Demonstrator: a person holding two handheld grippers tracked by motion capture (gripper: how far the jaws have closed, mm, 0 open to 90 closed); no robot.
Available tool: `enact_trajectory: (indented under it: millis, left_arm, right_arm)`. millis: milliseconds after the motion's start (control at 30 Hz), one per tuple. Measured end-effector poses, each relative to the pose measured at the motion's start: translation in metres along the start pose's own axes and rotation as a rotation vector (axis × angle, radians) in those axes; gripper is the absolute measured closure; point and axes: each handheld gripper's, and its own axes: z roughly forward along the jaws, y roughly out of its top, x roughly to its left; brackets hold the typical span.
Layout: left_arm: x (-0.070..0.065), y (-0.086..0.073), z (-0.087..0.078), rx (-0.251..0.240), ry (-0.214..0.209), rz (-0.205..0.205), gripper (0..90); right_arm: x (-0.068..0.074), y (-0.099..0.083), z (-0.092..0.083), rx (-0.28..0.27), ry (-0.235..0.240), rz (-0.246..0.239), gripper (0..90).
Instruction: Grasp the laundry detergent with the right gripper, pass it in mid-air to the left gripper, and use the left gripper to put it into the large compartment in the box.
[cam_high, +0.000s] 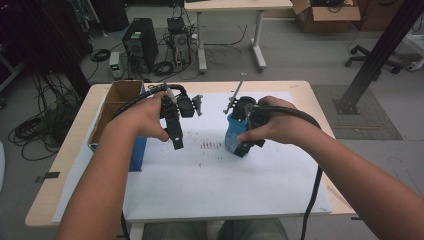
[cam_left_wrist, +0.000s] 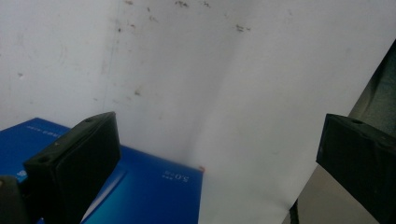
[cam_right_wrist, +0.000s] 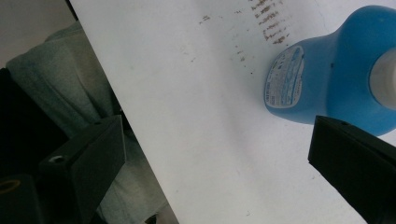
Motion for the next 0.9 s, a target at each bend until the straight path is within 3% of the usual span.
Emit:
enact_trajectory:
  millis: [433, 900]
  left_arm:
    - [-0.027, -0.001, 0.0, 0.022, 0.001, 0.086, 0.2]
    - [-0.042, -0.01, 0.01, 0.003, -0.013, 0.112, 0.2]
  right_arm:
    - [0.004, 0.001, 0.002, 0.006, 0.003, -0.003, 4.1]
    - [-0.005, -0.012, 0.006, -0.007, 0.006, 0.032, 4.1]
